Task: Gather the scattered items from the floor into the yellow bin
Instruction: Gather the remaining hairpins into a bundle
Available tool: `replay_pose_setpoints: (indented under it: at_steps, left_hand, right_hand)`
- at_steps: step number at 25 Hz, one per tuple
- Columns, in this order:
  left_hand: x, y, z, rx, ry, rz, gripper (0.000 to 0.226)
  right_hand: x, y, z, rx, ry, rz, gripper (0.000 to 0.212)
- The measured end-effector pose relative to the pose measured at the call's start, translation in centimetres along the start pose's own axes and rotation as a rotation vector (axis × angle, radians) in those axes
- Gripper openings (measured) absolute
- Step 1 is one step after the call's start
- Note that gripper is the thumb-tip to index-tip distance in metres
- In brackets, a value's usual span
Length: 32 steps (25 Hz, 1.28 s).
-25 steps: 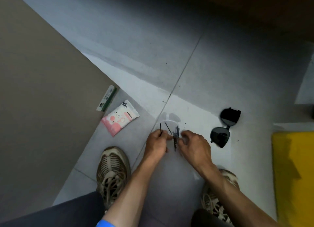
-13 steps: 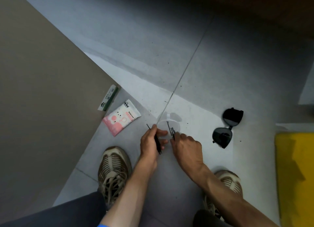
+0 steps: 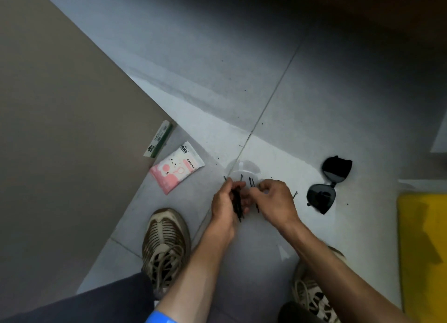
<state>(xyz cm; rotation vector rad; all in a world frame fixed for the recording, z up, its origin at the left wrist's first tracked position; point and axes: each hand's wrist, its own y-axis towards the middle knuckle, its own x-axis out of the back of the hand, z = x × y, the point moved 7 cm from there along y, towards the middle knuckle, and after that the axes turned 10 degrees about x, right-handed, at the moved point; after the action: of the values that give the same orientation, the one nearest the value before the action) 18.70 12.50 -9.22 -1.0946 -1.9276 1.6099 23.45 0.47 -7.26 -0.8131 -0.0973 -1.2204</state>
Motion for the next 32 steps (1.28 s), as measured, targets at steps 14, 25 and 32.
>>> replay_pose_setpoints:
  at_steps: [14, 25, 32]
  left_hand:
    - [3.0, -0.2, -2.5, -0.056, -0.133, -0.034, 0.040]
    - [-1.2, -0.2, -1.0, -0.032, -0.084, 0.062, 0.041]
    - [-2.6, -0.4, 1.2, 0.006, -0.056, 0.057, 0.039]
  right_hand:
    - [-3.6, 2.8, 3.4, 0.345, -0.617, 0.041, 0.021]
    - [1.9, -2.5, -0.5, 0.104, -0.053, -0.083, 0.019]
    - [2.7, -4.8, -5.1, 0.057, -0.567, -0.062, 0.052]
